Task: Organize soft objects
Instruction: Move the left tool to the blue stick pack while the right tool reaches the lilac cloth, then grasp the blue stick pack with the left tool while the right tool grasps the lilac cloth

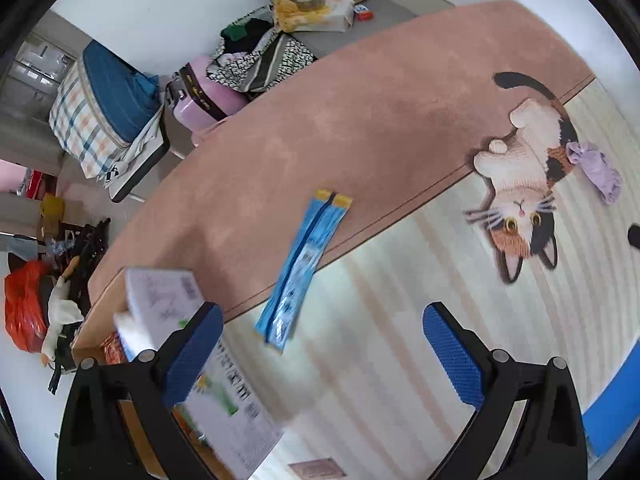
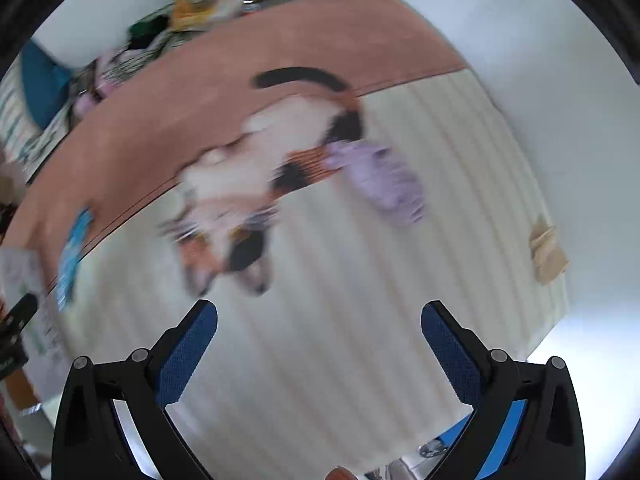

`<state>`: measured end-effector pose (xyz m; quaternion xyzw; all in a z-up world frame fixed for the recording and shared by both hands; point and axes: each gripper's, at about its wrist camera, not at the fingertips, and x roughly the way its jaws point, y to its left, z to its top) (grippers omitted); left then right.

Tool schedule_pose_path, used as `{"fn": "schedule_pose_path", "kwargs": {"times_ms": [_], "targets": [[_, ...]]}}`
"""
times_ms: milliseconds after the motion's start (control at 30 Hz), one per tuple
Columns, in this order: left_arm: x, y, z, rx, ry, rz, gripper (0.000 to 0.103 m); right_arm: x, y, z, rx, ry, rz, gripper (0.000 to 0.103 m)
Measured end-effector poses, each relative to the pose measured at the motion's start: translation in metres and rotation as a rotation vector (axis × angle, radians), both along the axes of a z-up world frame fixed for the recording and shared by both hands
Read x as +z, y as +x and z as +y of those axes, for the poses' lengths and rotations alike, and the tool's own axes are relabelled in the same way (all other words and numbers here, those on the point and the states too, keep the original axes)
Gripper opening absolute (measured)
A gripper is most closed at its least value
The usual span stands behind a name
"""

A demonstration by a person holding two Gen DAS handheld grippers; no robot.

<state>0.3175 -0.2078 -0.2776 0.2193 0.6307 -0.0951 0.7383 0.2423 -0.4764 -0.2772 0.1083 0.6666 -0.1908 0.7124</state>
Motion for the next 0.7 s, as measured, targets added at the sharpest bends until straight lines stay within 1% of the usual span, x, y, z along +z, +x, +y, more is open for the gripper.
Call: {"fn": "schedule_pose_path", "kwargs": {"times_ms": [167,300,400,467,500,533,567,600,633,700], "targets": [[-0.021,0.016,-0.015,0.025,0.025,0.032,0.102,-0.046,0.037,-0.056,-0.007,-0.002,0.058,0.103],[-0.039,0.027,-0.021,0.045,0.042,0.061,0.102,-0.083,0.067,-0.081,0.025,-0.010,0.115,0.103],[-0.049,0.031,-0.022,0.062,0.052,0.077,0.102,-0.116,0.084,-0.091,0.047,-0.043,0.194,0.103],[-0.053,0.030,-0.021,0.062,0.062,0.080,0.102,-0.130,0.087,-0.093,0.031,-0.028,0.221,0.091],[-0.055,0.030,-0.021,0.061,0.066,0.078,0.102,-0.128,0.087,-0.094,0.010,-0.018,0.197,0.084],[-0.057,0.029,-0.022,0.058,0.072,0.076,0.102,-0.126,0.087,-0.094,-0.005,0.008,0.180,0.067],[-0.058,0.028,-0.022,0.056,0.076,0.075,0.102,-0.124,0.086,-0.092,-0.017,0.035,0.175,0.054],[-0.060,0.027,-0.022,0.055,0.076,0.078,0.102,-0.123,0.086,-0.087,-0.017,0.037,0.182,0.053],[-0.061,0.025,-0.022,0.054,0.074,0.080,0.102,-0.121,0.085,-0.081,-0.010,0.036,0.186,0.050],[-0.062,0.022,-0.019,0.055,0.071,0.082,0.102,-0.118,0.083,-0.062,0.008,0.085,0.177,0.048]]}}
